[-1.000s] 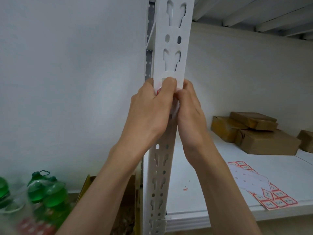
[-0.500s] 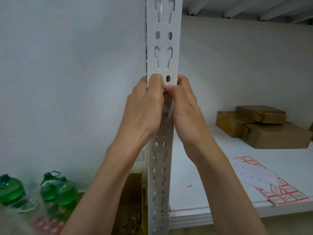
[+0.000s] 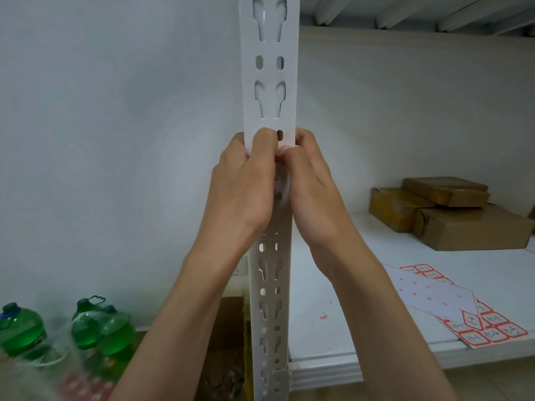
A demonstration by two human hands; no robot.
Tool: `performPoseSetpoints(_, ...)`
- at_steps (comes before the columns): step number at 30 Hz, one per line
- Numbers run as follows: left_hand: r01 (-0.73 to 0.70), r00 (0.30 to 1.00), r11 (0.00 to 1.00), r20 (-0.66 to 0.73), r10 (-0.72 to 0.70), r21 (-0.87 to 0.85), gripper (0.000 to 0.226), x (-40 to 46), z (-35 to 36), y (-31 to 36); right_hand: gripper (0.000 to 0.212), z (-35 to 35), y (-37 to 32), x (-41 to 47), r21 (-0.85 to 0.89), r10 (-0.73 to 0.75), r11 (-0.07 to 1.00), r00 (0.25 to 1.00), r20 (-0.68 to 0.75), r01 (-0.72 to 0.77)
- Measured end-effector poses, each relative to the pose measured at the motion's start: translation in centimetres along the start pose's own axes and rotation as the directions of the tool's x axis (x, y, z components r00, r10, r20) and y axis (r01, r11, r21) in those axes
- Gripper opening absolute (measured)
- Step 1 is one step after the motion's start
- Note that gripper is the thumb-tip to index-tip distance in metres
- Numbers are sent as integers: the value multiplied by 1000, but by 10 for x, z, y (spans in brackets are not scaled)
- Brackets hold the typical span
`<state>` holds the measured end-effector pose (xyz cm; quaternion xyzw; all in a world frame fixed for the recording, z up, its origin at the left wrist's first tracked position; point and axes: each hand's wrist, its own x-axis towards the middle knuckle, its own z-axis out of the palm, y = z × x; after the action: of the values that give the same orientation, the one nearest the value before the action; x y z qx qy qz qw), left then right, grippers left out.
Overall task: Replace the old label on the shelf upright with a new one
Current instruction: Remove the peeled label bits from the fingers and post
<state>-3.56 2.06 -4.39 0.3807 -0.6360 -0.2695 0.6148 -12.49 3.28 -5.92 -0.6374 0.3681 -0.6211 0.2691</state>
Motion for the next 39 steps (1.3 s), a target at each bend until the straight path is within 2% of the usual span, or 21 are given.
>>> performPoseSetpoints(7, 51, 997, 996, 64, -47, -73, 33, 1, -2, -6, 24, -4, 0, -1, 29, 13, 999, 1000, 20, -14)
performPoseSetpoints(11, 113, 975, 982, 209, -80, -151, 43, -1, -13, -11, 24, -10, 0, 0, 31, 29, 999, 999, 35, -30)
performPoseSetpoints(13, 117, 969, 976, 236, -72, -185, 44, -2, -16, -12, 23, -10, -1, -1, 29, 22, 999, 999, 34, -23)
performPoseSetpoints(21, 194, 962, 963, 230, -150, -184, 55, -5, -11, -12, 33, -6, -2, -4, 46, -5, 999, 1000, 29, 3)
performPoseSetpoints(25, 208, 965, 954, 202, -164, -215, 37, -7, -6, -10, 29, -5, -2, -3, 83, 13, 996, 1000, 19, -15)
performPoseSetpoints(29, 197, 966, 954, 209, -150, -225, 39, -5, -5, -9, 27, -4, -3, -3, 154, 48, 987, 999, 13, -49)
performPoseSetpoints(32, 107, 981, 986, 177, -84, -128, 31, -4, -9, -10, 34, -7, -1, -1, 182, 61, 981, 998, 1, -60)
performPoseSetpoints(34, -71, 993, 997, 96, 72, -12, 20, -2, -16, -10, 40, -11, 2, 0, 189, 74, 979, 997, -4, -72)
performPoseSetpoints(37, -293, 956, 944, 32, 291, 153, 55, 0, -25, -10, 41, -16, 5, 1, 202, 104, 974, 995, -4, -101)
performPoseSetpoints(39, -363, 926, 892, -7, 378, 268, 66, -2, -25, -7, 40, -17, 7, 1, 196, 107, 975, 994, -5, -104)
